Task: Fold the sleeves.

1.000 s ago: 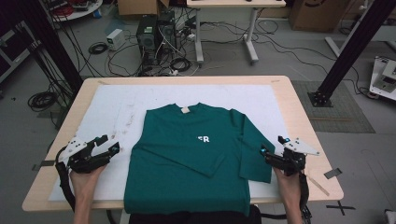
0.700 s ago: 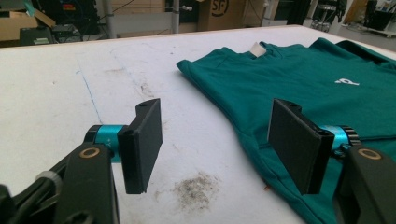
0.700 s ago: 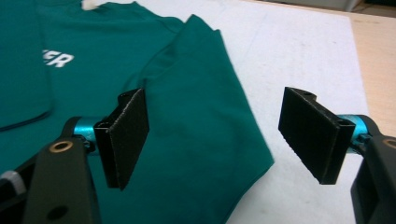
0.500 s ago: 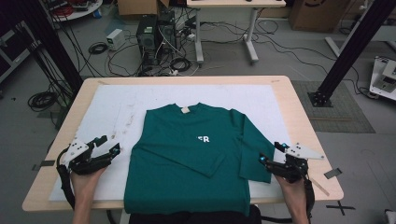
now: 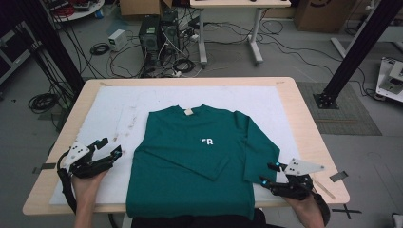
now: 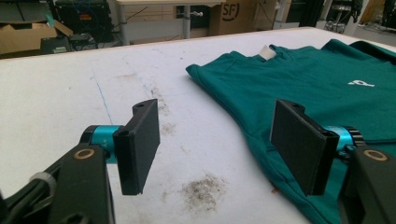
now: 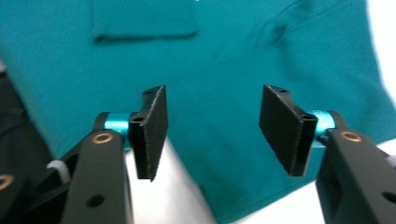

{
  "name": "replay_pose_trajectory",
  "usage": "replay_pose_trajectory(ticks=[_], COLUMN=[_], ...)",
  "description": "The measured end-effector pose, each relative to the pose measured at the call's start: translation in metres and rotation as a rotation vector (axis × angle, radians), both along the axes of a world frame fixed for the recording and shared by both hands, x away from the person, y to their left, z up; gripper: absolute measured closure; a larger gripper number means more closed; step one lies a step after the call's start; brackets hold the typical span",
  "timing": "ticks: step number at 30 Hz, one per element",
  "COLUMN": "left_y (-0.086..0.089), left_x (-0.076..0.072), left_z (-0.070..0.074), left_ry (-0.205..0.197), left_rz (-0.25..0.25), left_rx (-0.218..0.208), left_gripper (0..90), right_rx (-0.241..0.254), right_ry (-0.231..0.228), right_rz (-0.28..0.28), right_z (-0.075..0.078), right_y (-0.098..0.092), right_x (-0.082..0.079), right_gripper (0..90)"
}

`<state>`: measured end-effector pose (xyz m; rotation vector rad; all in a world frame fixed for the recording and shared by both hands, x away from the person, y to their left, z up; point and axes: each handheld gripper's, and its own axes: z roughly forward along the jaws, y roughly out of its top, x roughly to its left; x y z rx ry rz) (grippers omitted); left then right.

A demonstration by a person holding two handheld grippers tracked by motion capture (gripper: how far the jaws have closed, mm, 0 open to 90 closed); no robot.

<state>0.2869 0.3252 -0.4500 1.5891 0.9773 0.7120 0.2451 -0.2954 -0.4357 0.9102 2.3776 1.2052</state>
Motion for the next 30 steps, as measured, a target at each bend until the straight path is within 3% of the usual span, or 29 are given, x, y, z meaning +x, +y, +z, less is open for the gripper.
replay_pose_trajectory(ticks=[4, 9, 11, 18, 22, 28, 30], left_y=[-0.001, -0.002, -0.002, -0.002, -0.002, -0.002, -0.002], left_x=[0.000, -0.001, -0.001, -0.001, -0.001, -0.001, -0.001], left_z=[0.000, 0.000, 0.000, 0.000, 0.000, 0.000, 0.000], left_ry=[-0.003, -0.005, -0.006, -0.005, -0.008, -0.005, -0.004], left_rz=[0.001, 0.002, 0.001, 0.004, 0.004, 0.007, 0.008], left_rx=[0.002, 0.011, 0.015, 0.019, 0.020, 0.013, 0.012], left_gripper=[33.2, 33.3, 33.3, 33.6, 33.6, 33.7, 33.7], right_rx=[-0.076, -0.138, -0.140, -0.147, -0.106, 0.026, 0.040], right_ry=[0.035, 0.051, 0.067, 0.052, 0.075, 0.044, 0.038], right_rz=[0.031, 0.059, 0.065, 0.067, 0.041, 0.002, 0.004], right_z=[-0.009, -0.014, -0.014, -0.013, -0.009, 0.016, 0.025], right_y=[0.007, 0.016, 0.017, 0.021, 0.019, 0.020, 0.028], right_x=[0.000, 0.006, 0.009, 0.013, 0.019, 0.027, 0.031], right_gripper=[46.9, 51.6, 53.3, 86.6, 87.6, 87.6, 87.6])
